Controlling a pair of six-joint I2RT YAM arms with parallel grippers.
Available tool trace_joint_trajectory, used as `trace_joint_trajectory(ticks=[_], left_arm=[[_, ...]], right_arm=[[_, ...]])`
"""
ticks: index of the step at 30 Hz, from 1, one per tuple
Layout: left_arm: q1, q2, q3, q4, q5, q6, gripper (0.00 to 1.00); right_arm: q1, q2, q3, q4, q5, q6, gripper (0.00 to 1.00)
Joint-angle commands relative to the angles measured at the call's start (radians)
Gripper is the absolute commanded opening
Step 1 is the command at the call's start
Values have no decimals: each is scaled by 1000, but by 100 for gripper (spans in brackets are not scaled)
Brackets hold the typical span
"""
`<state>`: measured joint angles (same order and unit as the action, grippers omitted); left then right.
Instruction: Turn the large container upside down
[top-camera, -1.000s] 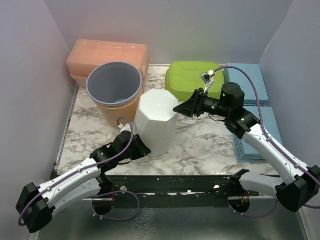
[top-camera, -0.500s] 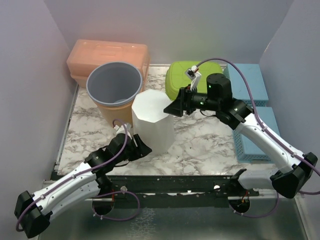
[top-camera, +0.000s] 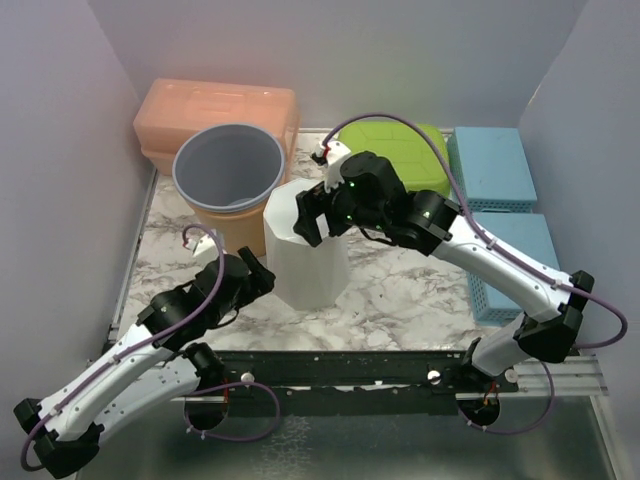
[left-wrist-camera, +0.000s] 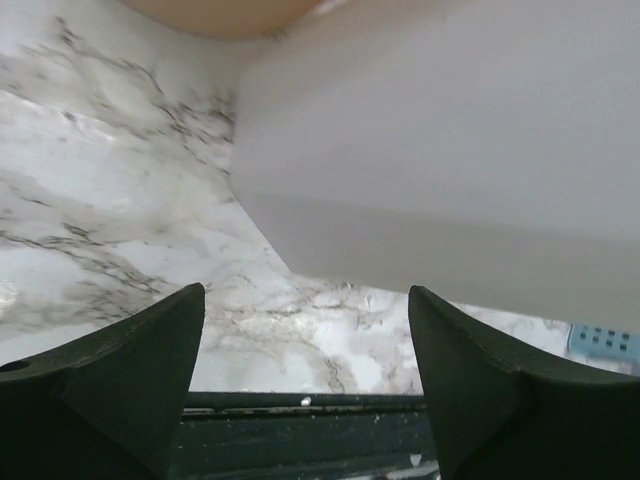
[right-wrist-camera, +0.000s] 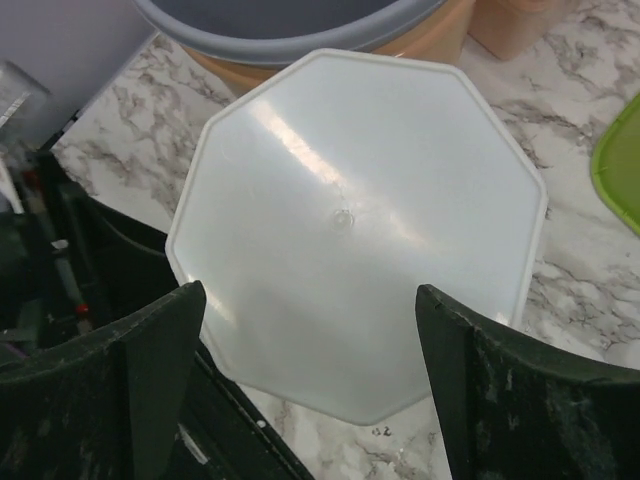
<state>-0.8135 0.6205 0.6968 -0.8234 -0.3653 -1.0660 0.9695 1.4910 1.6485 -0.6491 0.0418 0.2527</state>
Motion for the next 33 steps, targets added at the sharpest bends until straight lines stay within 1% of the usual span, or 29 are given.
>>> trace_joint_trajectory(ticks=[1, 4, 6, 8, 11, 14, 17, 21, 25, 28, 33], left_arm=[[-2, -23, 110, -243, -296, -113, 85], [-2, 11, 191, -345, -415, -153, 90], [-2, 34, 236, -370, -457, -149, 93], [-2, 43, 251, -343, -472, -98, 93], [-1, 52, 256, -324, -479, -74, 95], [-2, 59, 252, -318, -474, -60, 95], [-3, 56, 244, -296, -461, -43, 96], [-2, 38, 223, -258, -452, -41, 96], [-1, 40, 200, -203, -411, -7, 99], [-1, 86, 216, -210, -407, 11, 99], [-2, 129, 233, -164, -382, 64, 99]], right_arm=[[61, 65, 95, -69, 218, -83, 93], [106, 114, 164, -95, 275, -129, 96], [131, 140, 195, -94, 306, -146, 97], [157, 180, 228, -89, 343, -159, 97], [192, 240, 272, -91, 401, -177, 98], [206, 278, 289, -101, 421, -175, 98], [210, 294, 270, -105, 448, -178, 98], [210, 304, 247, -137, 568, -159, 98], [209, 269, 146, -124, 688, -149, 99], [209, 233, 68, -123, 756, -132, 100], [194, 163, -39, -112, 809, -100, 100]])
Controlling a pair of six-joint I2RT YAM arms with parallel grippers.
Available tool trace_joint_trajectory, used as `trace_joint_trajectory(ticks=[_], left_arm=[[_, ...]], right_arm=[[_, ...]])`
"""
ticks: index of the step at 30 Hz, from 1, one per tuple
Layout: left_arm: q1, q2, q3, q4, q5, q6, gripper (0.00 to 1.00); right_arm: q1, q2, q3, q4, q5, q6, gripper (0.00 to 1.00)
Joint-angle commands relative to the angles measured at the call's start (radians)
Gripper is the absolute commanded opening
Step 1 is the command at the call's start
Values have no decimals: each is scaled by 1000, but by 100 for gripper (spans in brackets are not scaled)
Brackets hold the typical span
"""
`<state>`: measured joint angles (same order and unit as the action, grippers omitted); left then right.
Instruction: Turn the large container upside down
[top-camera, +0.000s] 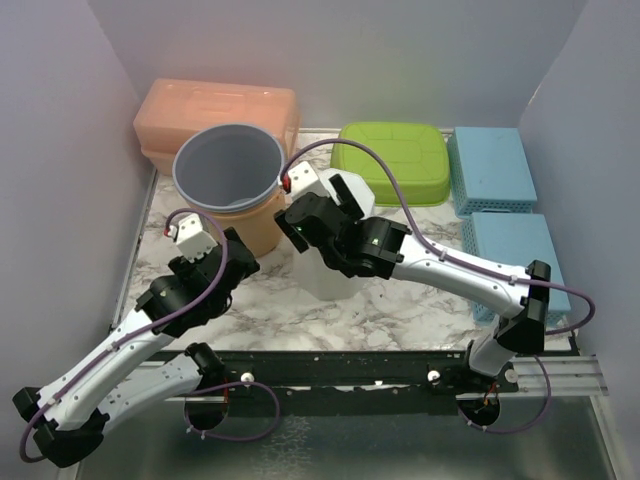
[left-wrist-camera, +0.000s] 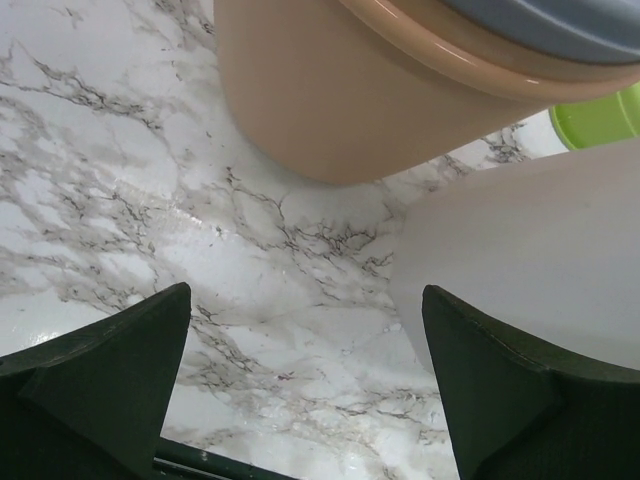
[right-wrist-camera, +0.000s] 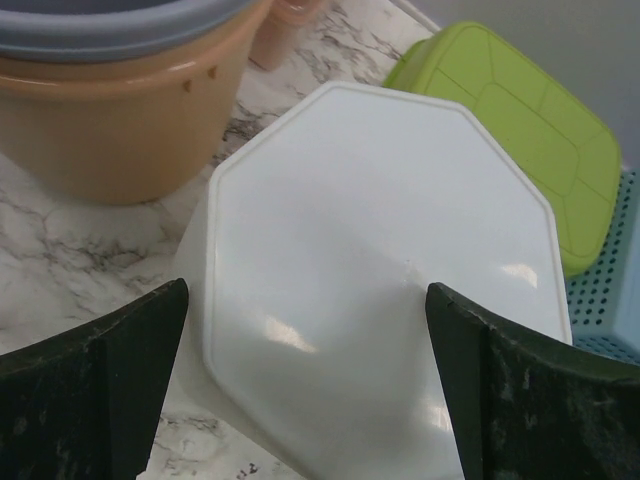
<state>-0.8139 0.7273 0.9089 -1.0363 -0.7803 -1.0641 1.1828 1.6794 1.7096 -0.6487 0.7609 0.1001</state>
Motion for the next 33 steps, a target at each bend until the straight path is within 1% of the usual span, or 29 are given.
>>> trace_joint_trajectory(ticks=[1, 7, 11, 13, 14, 16, 17, 19, 21, 24, 25, 26, 30, 31, 33], left_arm=[[-1, 26, 19, 62, 39, 74, 99], [-1, 42, 14, 110, 67, 78, 99], [-1, 40, -1, 140, 89, 65, 99], [-1, 41, -7, 155, 106, 65, 99], [0, 40, -10, 161, 114, 66, 99], [-1, 39, -16, 169, 126, 65, 99], [-1, 39, -19, 174, 130, 63, 99], [-1, 36, -20, 181, 135, 62, 99], [-1, 34, -20, 187, 137, 62, 99], [0, 26, -19, 189, 135, 61, 99], [-1, 23, -18, 188, 133, 58, 99], [-1, 16, -18, 185, 125, 52, 99], [-1, -27, -9, 170, 66, 20, 99], [-1, -39, -7, 169, 56, 22, 99], [-1, -56, -5, 164, 44, 28, 99]], right_arm=[[-29, -38, -118, -111, 92, 58, 100], [-121, -126, -189, -153, 132, 90, 100], [-190, -195, -209, -139, 105, 81, 100], [-229, -228, -159, -152, 15, 111, 100], [-242, -252, -140, -133, -73, 117, 100], [-245, -308, -140, -34, -197, 100, 100], [-246, -338, -147, 19, -317, 109, 100], [-246, -387, -183, 165, -488, 148, 100], [-246, -404, -214, 250, -643, 189, 100], [-240, -330, -153, 205, -799, 237, 96], [-229, -291, -128, 169, -812, 241, 94], [-218, -256, -112, 137, -793, 254, 93], [-212, -185, -135, 65, -656, 382, 89], [-212, -177, -149, 59, -645, 416, 89], [-213, -164, -180, 72, -669, 432, 89]])
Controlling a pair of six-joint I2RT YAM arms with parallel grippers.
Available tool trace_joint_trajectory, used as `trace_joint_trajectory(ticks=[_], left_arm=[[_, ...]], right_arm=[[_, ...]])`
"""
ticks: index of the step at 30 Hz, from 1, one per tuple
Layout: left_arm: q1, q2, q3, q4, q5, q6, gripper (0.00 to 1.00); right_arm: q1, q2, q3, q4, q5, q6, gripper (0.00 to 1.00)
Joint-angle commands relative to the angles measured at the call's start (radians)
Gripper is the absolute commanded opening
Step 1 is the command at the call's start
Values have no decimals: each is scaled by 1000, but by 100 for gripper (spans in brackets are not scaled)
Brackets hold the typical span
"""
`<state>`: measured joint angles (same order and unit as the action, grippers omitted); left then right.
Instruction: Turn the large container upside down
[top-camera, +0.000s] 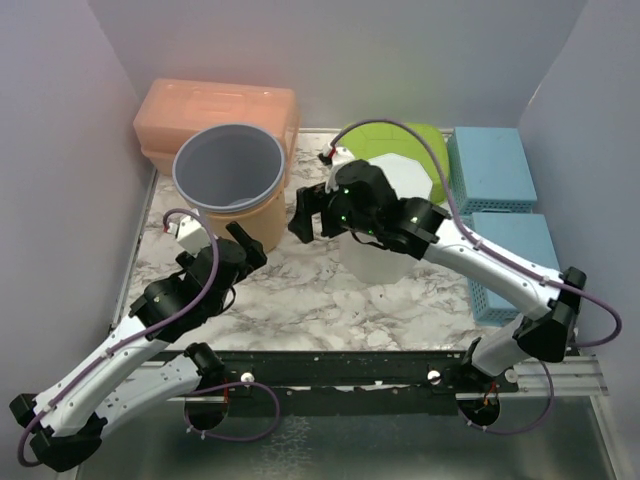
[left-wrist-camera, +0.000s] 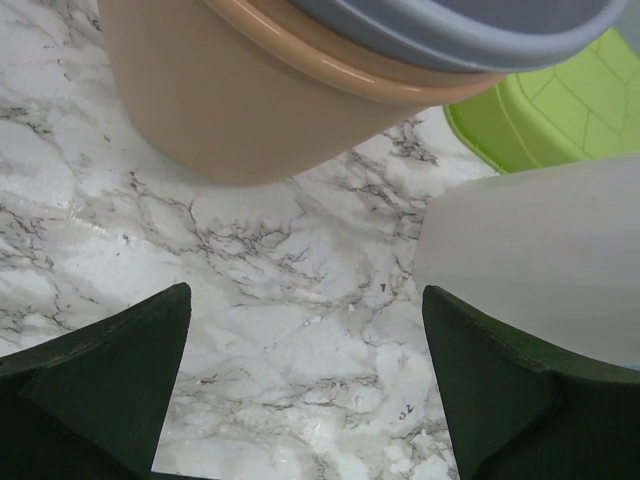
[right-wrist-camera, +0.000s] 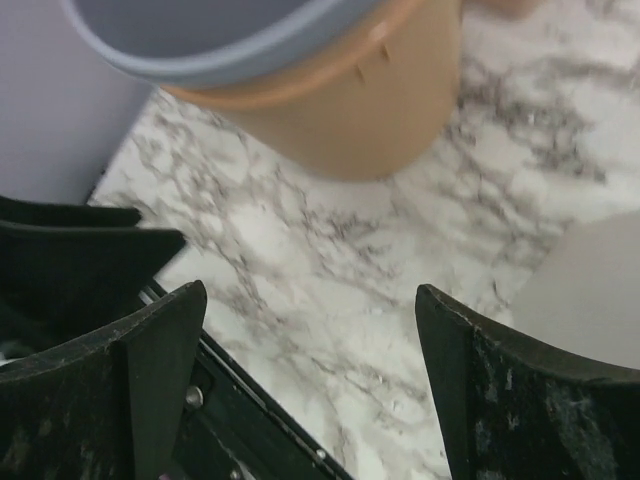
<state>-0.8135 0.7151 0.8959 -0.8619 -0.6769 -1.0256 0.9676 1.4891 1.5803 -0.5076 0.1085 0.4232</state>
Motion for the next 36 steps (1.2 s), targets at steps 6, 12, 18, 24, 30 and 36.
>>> trace_joint_trajectory(ticks=[6, 12, 18, 24, 30, 36], left_arm=[[-2, -47, 3, -11, -38, -2, 99], [-1, -54, -6, -9, -39, -4, 99], [-1, -51, -7, -2, -38, 9, 99], [-1, -55, -20, 9, -32, 11, 99], [-1, -35, -25, 14, -3, 31, 99], [-1, -22, -35, 34, 25, 42, 99]], right_arm=[[2, 101, -95, -167, 134, 189, 89], [-25, 118, -137, -223, 387, 221, 97], [-79, 156, -83, -306, 510, 137, 100], [-144, 117, -139, -302, 483, 95, 100], [-197, 77, -200, -303, 452, 76, 100], [-212, 51, -215, -303, 420, 48, 100]])
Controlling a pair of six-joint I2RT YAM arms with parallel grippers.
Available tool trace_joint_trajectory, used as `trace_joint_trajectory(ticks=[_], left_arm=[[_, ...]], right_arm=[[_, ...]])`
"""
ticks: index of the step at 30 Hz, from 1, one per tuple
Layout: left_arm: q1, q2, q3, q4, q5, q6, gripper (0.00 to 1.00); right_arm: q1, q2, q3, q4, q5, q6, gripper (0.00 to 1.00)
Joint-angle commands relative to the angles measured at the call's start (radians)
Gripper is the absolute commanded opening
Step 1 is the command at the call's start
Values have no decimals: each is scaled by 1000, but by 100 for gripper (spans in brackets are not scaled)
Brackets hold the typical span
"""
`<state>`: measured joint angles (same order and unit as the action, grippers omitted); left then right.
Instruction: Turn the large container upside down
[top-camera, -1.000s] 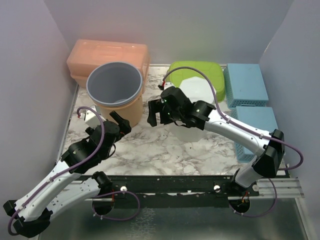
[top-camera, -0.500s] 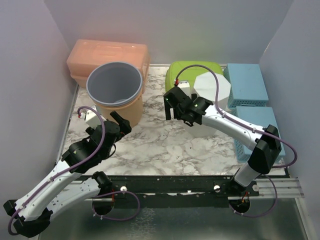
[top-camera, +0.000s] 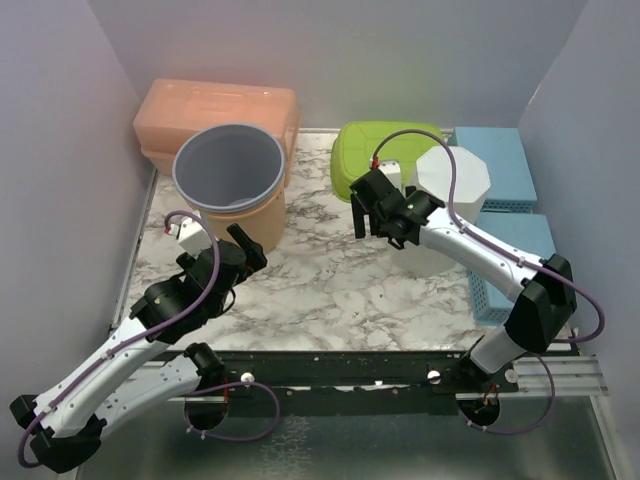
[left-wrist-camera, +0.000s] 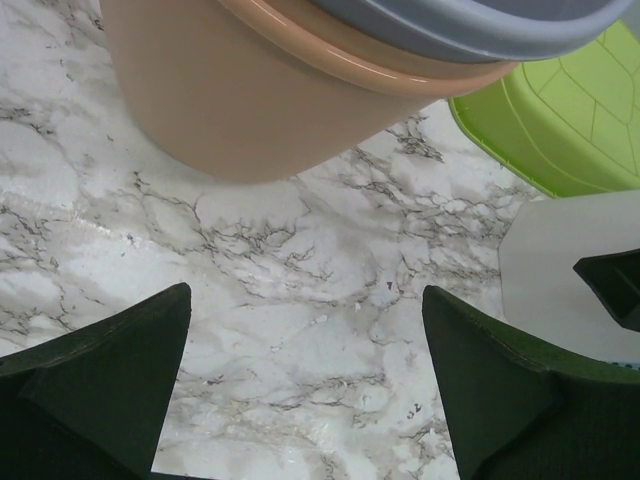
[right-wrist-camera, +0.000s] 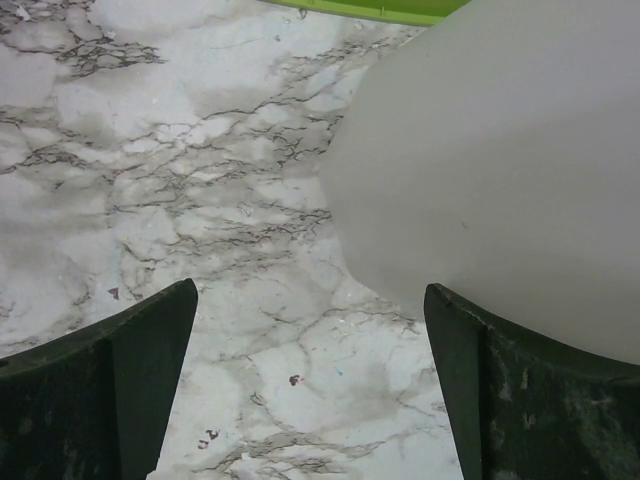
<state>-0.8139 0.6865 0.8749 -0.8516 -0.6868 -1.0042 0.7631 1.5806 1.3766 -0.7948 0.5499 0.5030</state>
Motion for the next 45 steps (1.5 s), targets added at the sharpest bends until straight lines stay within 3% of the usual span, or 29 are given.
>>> trace_joint_trajectory(ticks=[1, 8, 15, 22, 25, 30, 35, 41, 45], left_arm=[[-1, 8, -15, 26, 37, 21, 99], [-1, 4, 6, 63, 75, 66, 99], [-1, 28, 98, 103, 125, 178, 99], [-1, 157, 295, 79, 119, 329, 99], [-1, 251, 396, 69, 160, 401, 99], [7, 365, 550, -11, 67, 409, 99], [131, 389, 608, -21, 25, 450, 99], [407, 403, 613, 30, 194, 441, 99], [552, 465, 669, -34, 242, 453, 99]], right_arm=[[-7, -44, -12, -14, -37, -30, 100], [-7, -83, -16, 14, -139, -24, 100], [-7, -183, -111, 237, -400, 13, 100], [-8, -188, -163, 413, -681, 55, 93], [-7, -169, -148, 404, -710, 54, 90], [-7, -175, -145, 432, -731, 75, 84], [-7, -136, -87, 448, -711, 106, 80], [-7, -46, 29, 428, -653, 154, 80], [-7, -3, 67, 459, -681, 174, 80]])
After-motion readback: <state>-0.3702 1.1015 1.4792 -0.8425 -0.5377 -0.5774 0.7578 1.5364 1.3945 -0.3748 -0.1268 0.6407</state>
